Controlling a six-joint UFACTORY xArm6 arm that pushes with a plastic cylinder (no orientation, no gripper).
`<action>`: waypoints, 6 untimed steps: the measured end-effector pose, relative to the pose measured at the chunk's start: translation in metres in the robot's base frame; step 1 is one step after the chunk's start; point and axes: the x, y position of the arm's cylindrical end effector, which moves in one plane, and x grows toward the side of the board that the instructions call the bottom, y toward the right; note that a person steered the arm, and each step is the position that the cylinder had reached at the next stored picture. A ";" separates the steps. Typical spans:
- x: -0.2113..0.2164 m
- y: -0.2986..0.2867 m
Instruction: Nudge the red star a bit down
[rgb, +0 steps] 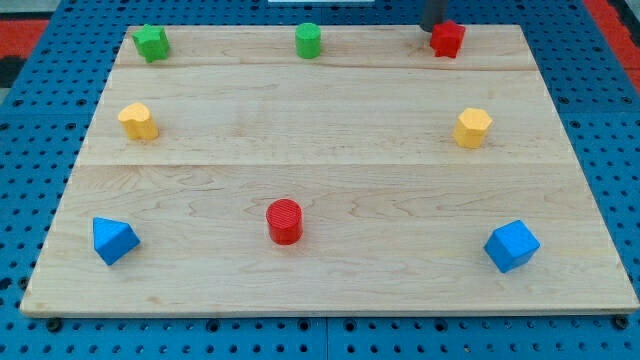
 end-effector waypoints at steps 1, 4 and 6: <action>0.019 -0.012; 0.043 0.028; 0.123 -0.052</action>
